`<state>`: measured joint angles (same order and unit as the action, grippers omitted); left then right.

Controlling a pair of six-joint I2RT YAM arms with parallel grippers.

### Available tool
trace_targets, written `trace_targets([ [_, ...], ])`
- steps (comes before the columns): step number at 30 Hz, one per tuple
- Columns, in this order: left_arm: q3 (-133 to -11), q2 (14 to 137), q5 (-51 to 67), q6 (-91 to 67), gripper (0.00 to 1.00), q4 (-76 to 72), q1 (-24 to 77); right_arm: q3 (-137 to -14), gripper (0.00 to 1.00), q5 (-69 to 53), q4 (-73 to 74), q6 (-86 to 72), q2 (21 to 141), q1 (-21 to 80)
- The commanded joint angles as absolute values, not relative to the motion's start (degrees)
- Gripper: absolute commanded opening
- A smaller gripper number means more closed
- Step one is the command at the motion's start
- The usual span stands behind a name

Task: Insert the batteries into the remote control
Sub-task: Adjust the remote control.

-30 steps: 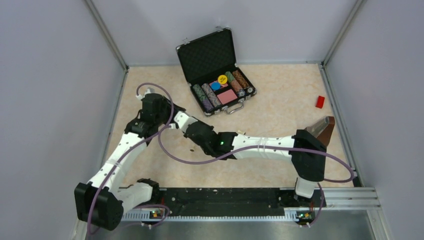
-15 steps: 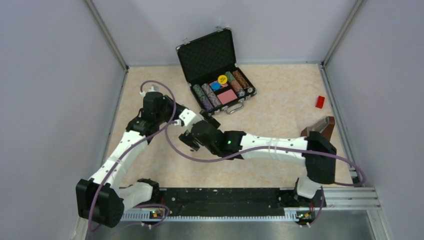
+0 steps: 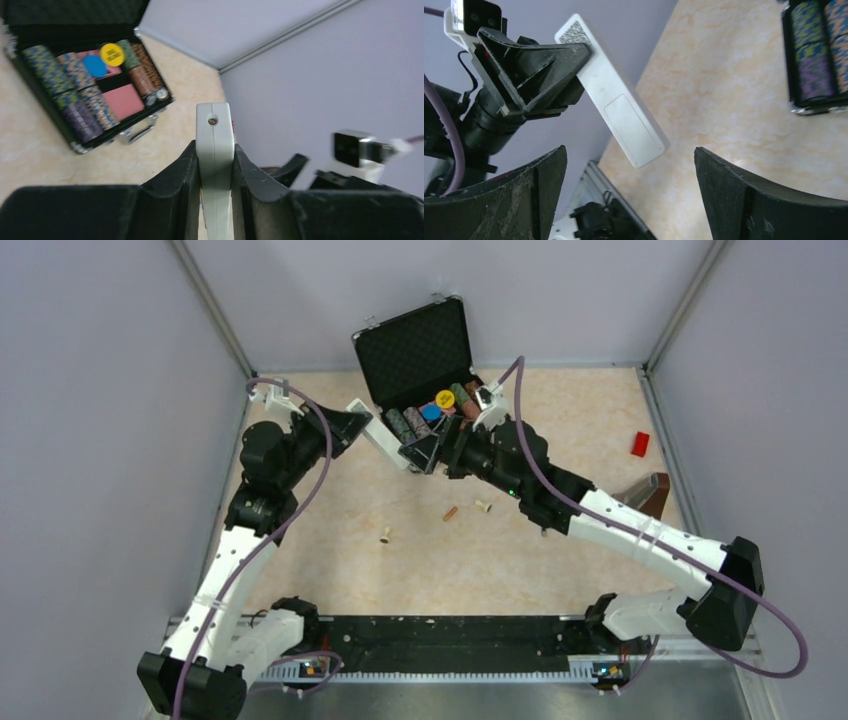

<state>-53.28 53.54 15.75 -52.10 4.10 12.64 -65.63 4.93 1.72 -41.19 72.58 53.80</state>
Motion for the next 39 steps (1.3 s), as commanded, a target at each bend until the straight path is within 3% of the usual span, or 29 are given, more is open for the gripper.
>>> trace_targets([
  [1, -54.31, 52.85, 21.47, -59.30, 0.00, -10.24, 12.30, -62.38, 0.94, -4.41, -13.35, -62.33, 73.17, 51.87],
  [11, -48.25, 51.28, 21.15, -77.16, 0.00, -21.64, 12.30, -57.10, 0.83, -5.35, -29.17, -75.00, 74.11, 51.84],
  [18, -45.71, 48.21, 20.07, -78.57, 0.00, -21.26, 12.30, -55.59, 0.81, -2.12, -32.59, -76.94, 73.30, 51.84],
  [23, -45.51, 47.62, 20.87, -79.23, 0.00, -20.68, 12.30, -54.92, 0.70, -2.11, -35.35, -79.83, 75.09, 51.79],
  [37, -45.40, 47.05, 21.38, -79.40, 0.00, -18.30, 12.39, -55.65, 0.13, -4.17, -34.62, -79.64, 77.30, 51.75],
  [38, -45.58, 47.06, 21.50, -79.23, 0.04, -17.88, 12.39, -55.72, 0.09, -4.43, -34.53, -79.43, 77.34, 51.72],
  [39, -45.71, 47.18, 21.77, -79.01, 0.16, -17.59, 12.39, -55.85, 0.06, -4.67, -34.46, -79.21, 77.42, 51.69],
])
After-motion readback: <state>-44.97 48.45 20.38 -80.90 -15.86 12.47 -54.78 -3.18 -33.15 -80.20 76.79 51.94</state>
